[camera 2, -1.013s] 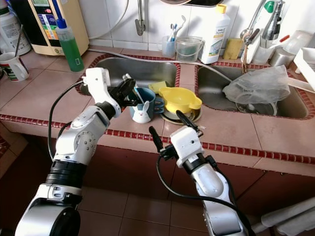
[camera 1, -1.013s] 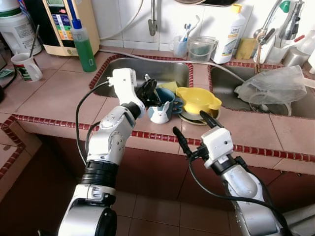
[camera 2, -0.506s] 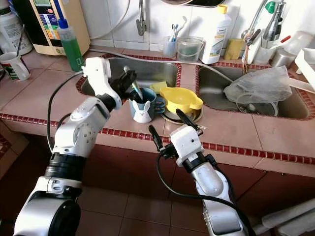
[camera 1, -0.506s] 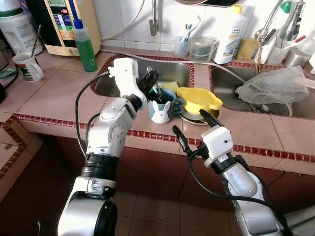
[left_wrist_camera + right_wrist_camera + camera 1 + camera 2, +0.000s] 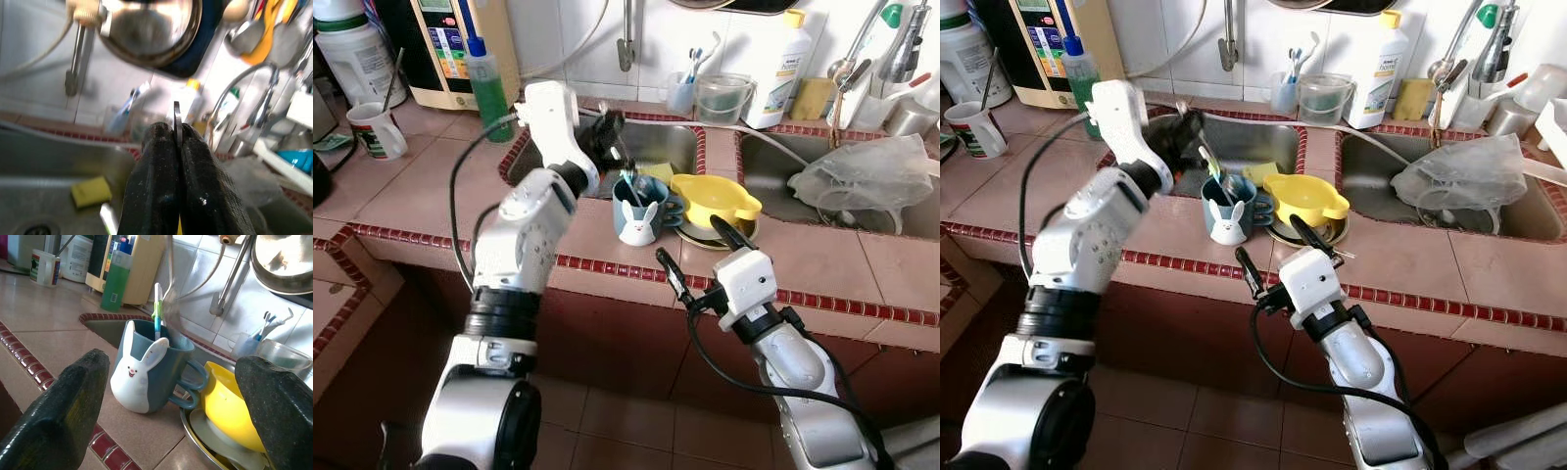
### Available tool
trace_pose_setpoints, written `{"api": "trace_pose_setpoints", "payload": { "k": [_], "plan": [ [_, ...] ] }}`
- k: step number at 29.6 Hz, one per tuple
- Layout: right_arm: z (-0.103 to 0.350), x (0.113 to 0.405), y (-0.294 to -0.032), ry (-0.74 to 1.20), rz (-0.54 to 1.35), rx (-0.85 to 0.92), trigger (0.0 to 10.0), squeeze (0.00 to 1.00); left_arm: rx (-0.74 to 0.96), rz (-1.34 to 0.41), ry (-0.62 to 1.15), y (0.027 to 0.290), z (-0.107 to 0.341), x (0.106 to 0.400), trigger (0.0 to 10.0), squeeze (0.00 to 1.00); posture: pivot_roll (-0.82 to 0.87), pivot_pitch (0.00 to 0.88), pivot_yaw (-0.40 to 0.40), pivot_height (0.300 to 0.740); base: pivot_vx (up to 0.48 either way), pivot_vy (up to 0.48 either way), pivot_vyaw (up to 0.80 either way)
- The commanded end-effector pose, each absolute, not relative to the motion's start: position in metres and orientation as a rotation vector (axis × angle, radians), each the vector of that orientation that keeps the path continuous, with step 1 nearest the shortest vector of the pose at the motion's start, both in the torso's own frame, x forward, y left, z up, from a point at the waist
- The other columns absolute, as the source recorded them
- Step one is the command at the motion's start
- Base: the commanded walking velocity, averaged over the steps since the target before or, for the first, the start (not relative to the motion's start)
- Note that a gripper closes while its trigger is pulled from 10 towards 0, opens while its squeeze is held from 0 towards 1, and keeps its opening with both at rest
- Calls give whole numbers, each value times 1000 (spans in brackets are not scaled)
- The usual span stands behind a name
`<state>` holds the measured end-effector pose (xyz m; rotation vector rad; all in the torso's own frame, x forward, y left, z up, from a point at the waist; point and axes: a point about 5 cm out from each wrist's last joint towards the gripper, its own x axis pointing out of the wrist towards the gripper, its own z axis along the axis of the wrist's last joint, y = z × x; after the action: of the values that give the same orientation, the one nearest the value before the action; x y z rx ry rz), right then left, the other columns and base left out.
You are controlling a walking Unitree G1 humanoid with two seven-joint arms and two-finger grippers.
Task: Kitchen organization
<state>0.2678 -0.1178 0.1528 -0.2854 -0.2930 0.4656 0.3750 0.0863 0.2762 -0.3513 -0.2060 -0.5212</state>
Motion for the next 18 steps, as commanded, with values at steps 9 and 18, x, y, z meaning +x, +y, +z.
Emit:
{"api": "trace_pose_setpoints", "payload": {
  "k": [9, 18],
  "plan": [
    [156, 272, -116, -309, 460, -284, 10000, 0, -357, -529, -311, 96, 313, 372, 10000, 0, -153, 22, 51, 711, 0, 0, 0],
    [157, 274, -115, -316, 456, -282, 10000, 0, -441, -415, -373, 120, 326, 378, 10000, 0, -153, 19, 52, 711, 0, 0, 0]
  ]
}}
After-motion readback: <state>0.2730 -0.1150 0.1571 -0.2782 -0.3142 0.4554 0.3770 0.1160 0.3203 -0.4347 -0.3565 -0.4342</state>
